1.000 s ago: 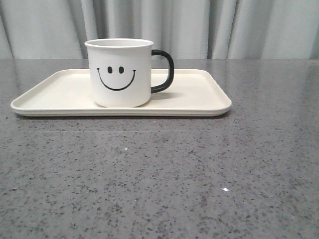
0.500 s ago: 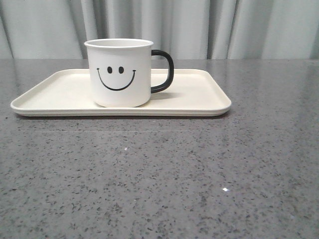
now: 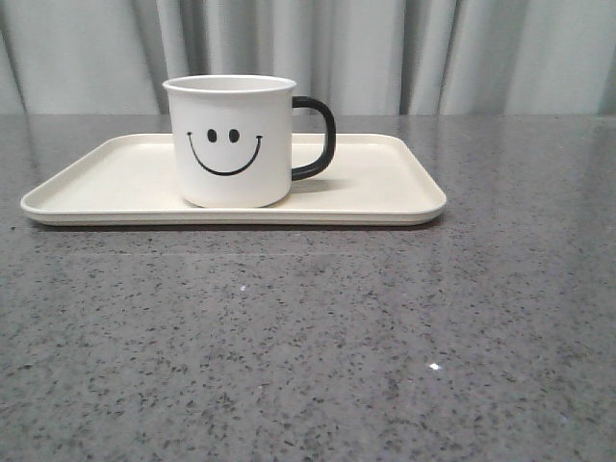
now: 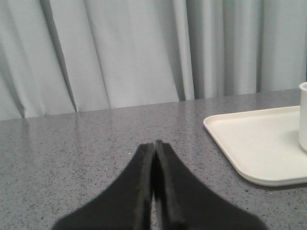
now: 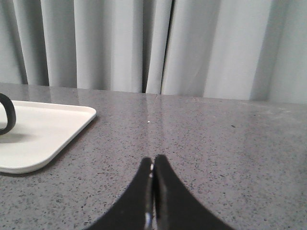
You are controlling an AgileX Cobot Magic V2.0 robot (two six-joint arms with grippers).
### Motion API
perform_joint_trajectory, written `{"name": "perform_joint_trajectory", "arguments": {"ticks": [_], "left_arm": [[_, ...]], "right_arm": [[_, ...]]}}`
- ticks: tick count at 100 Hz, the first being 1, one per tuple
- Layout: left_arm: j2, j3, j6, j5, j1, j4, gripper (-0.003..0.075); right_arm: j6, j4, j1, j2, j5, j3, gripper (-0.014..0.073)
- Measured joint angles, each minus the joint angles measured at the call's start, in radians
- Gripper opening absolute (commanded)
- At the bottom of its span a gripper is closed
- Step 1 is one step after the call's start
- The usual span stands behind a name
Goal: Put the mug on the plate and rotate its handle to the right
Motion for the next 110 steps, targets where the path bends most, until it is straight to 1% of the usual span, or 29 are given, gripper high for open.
{"name": "perform_joint_trajectory", "arguments": {"ticks": [58, 81, 110], "left_arm": [[0.000, 0.000, 0.000, 0.000, 0.000, 0.000, -0.0020], [0.000, 0.000, 0.000, 0.000, 0.000, 0.000, -0.0020], [0.000, 0.000, 0.000, 0.000, 0.000, 0.000, -0.0020]], "right_arm": [[0.000, 0.003, 0.000, 0.000, -0.009, 0.000, -0.0061], [0.000, 0.018, 0.000, 0.000, 0.040, 0.000, -0.0061], [0.000, 0.021, 0.000, 0.000, 0.045, 0.000, -0.0061]]}}
